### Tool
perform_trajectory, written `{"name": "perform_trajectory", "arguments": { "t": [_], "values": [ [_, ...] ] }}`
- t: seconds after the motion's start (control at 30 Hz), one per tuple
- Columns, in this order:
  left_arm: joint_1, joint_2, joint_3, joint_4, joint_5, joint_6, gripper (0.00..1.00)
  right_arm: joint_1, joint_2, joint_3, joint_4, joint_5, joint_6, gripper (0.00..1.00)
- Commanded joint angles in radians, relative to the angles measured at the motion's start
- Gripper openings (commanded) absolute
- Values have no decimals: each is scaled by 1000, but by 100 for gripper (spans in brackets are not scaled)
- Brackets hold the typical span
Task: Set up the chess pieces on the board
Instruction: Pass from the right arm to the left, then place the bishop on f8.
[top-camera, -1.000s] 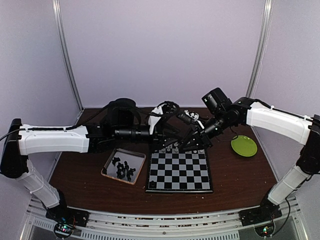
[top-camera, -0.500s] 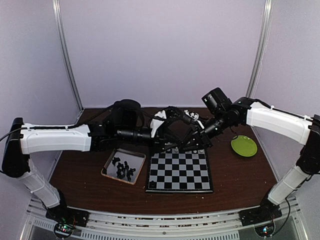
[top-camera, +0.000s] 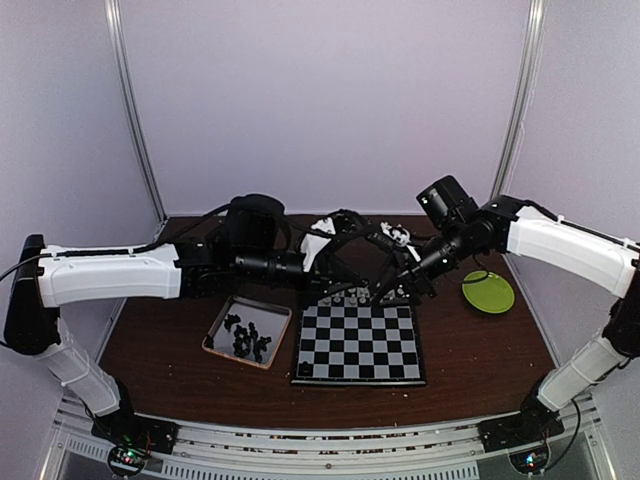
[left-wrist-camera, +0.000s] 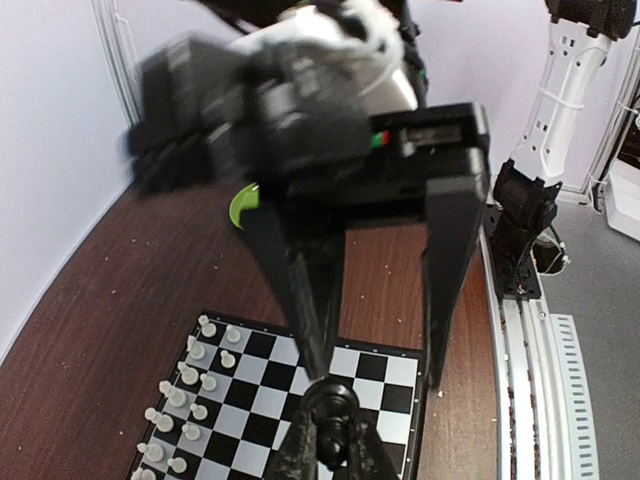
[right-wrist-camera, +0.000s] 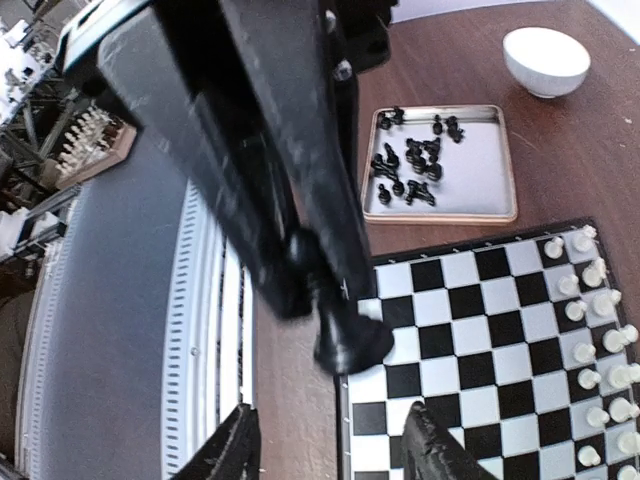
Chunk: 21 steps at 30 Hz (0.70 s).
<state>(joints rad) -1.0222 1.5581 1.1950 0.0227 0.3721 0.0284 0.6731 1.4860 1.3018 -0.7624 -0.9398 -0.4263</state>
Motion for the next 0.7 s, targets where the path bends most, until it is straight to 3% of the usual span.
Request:
{"name": "perform_trajectory", "arguments": {
  "t": [0.0, 0.27, 0.37, 0.67],
  "values": [
    [-1, -34, 55, -155, -69, 38, 6, -82, -190, -145, 35, 162, -26, 51],
    [-48, 54, 87, -458, -129, 75, 5, -259, -393, -442, 199, 301, 1, 53],
    [-56, 129, 109, -528, -136, 83, 4, -279, -389, -410, 191, 393, 2, 53],
    [-99, 345, 256, -659, -176, 126, 4, -281, -336, -394, 169, 333, -26, 53]
  ]
}}
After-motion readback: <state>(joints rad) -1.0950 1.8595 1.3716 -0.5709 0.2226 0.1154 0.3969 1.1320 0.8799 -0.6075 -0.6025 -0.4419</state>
